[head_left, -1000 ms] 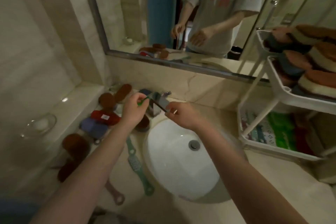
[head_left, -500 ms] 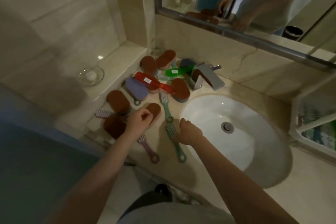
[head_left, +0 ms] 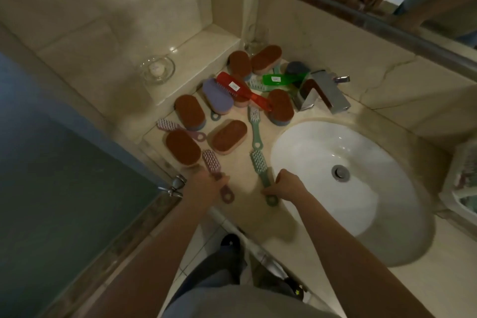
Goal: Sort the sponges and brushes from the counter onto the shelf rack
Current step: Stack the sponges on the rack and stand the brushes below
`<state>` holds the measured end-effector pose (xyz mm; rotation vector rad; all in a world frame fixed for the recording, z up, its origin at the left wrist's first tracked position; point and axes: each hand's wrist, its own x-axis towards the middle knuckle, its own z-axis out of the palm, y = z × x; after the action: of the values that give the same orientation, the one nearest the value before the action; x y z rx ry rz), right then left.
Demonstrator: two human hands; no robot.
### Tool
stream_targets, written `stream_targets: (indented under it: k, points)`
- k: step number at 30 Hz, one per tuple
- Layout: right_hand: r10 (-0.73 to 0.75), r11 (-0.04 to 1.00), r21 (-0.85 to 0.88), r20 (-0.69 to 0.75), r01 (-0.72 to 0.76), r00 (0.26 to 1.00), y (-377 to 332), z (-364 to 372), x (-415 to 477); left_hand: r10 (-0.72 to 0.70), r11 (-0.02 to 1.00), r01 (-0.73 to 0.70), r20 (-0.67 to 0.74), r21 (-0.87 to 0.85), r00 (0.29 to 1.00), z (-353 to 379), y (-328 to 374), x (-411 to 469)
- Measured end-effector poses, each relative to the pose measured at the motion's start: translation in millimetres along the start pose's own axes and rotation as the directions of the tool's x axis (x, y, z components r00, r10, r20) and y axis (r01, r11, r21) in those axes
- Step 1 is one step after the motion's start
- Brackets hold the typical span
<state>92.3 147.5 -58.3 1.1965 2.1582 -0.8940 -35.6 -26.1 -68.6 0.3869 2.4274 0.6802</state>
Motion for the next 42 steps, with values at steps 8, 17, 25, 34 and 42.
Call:
stream_targets:
  k: [8,17,25,34,42]
  points:
    - [-0.084,0.994,0.062,-0.017,0.085,0.996,12,-10,-3,-0.285,0.958,0.279,-0.088,-0.067,0.955,19,-4,-21]
    - [-0.223,0.946,0.207,-0.141,0.249,0.965,2,0,-12,-0.235,0.948,0.244,0.069,-0.204,0.969,32,-18,-40]
    - [-0.299,0.849,0.388,-0.205,0.358,0.932,-1,-2,-23,-0.164,0.915,0.184,0.087,-0.360,0.983,37,-18,-54]
    - [-0.225,0.721,0.558,-0.373,0.411,0.900,49,-44,-48,0.186,0.898,-0.110,0.140,-0.425,0.973,39,62,-65]
    - [0.034,0.585,0.703,-0.519,0.404,0.854,137,-80,-89,0.454,0.843,-0.320,0.254,-0.432,0.854,88,163,-74]
